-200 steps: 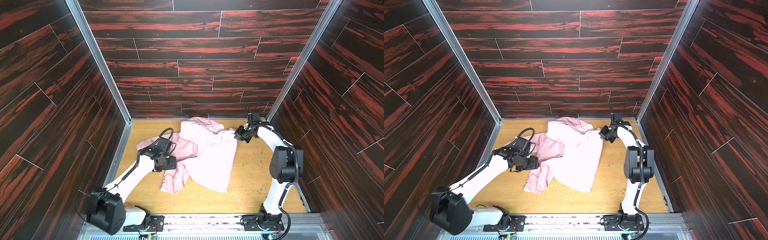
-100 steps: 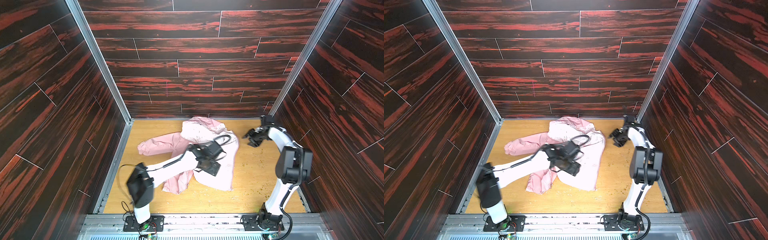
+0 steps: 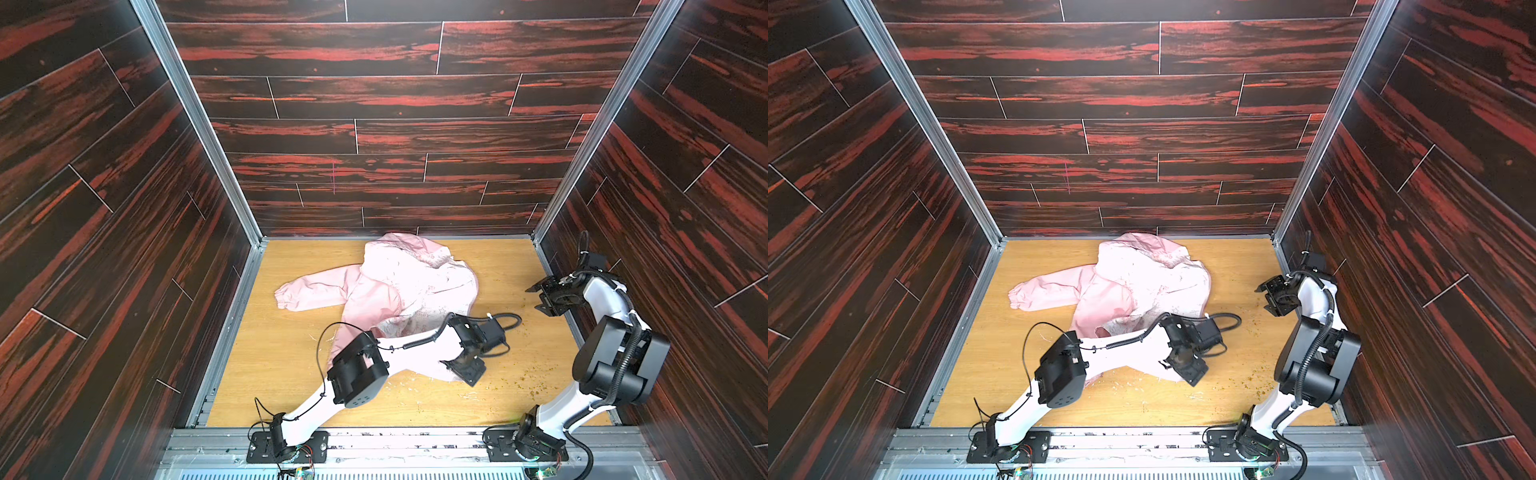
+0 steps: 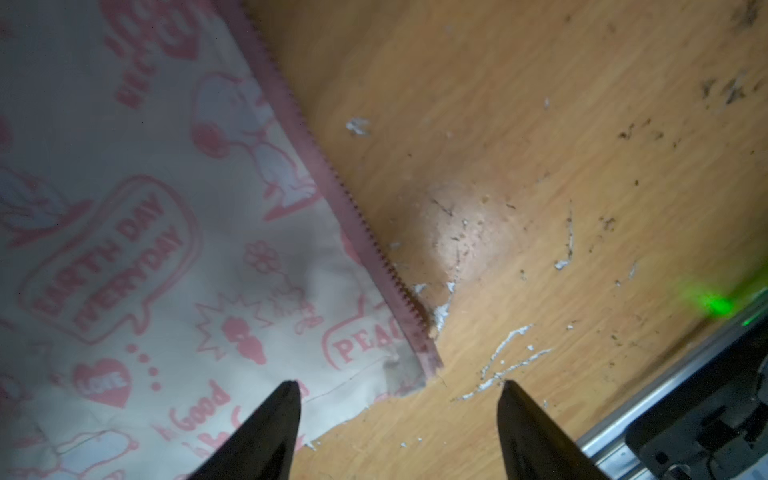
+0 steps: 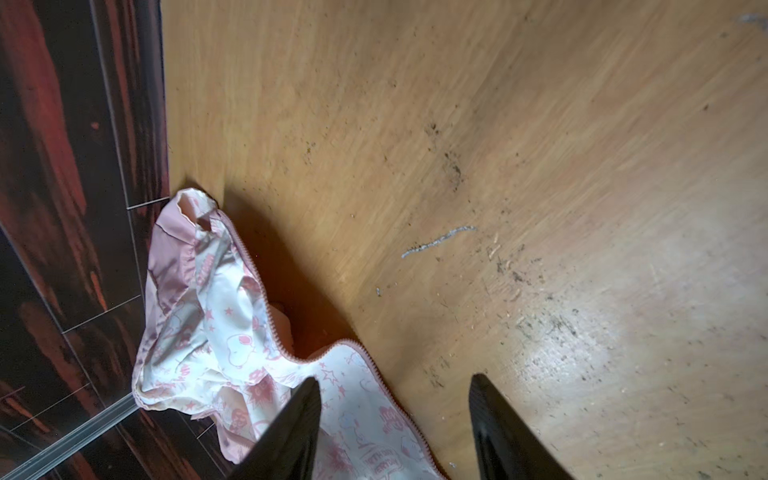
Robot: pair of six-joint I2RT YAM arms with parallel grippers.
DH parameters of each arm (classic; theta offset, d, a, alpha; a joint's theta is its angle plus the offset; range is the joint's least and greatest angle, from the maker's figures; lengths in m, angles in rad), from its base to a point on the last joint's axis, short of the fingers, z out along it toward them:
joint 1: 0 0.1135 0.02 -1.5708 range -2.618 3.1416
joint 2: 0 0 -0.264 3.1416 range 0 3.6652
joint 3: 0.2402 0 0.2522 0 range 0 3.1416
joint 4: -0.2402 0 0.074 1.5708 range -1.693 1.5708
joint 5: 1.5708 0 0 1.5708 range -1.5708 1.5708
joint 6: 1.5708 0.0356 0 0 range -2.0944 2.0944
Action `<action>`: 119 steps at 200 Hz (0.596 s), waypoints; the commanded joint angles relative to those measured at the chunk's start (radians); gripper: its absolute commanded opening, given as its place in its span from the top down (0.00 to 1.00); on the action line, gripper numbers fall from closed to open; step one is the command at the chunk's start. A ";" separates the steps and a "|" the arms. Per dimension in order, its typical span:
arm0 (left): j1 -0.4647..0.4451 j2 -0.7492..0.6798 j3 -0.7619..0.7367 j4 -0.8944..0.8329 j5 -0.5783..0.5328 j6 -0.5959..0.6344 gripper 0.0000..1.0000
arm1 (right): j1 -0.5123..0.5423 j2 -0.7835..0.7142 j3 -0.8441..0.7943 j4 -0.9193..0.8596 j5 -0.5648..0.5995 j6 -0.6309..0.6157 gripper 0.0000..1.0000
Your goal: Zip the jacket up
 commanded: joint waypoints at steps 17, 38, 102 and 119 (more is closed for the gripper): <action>-0.010 0.023 0.019 -0.081 0.024 -0.005 0.22 | -0.017 -0.040 -0.036 0.008 -0.017 -0.015 0.41; -0.016 0.036 -0.001 -0.082 0.030 -0.006 0.22 | -0.029 -0.049 -0.050 0.020 -0.059 -0.014 0.41; -0.009 0.089 -0.022 -0.072 0.023 -0.013 0.31 | -0.035 -0.080 -0.087 0.044 -0.086 -0.006 0.41; 0.001 0.110 -0.009 -0.063 0.023 -0.022 0.37 | -0.036 -0.090 -0.096 0.045 -0.088 -0.005 0.41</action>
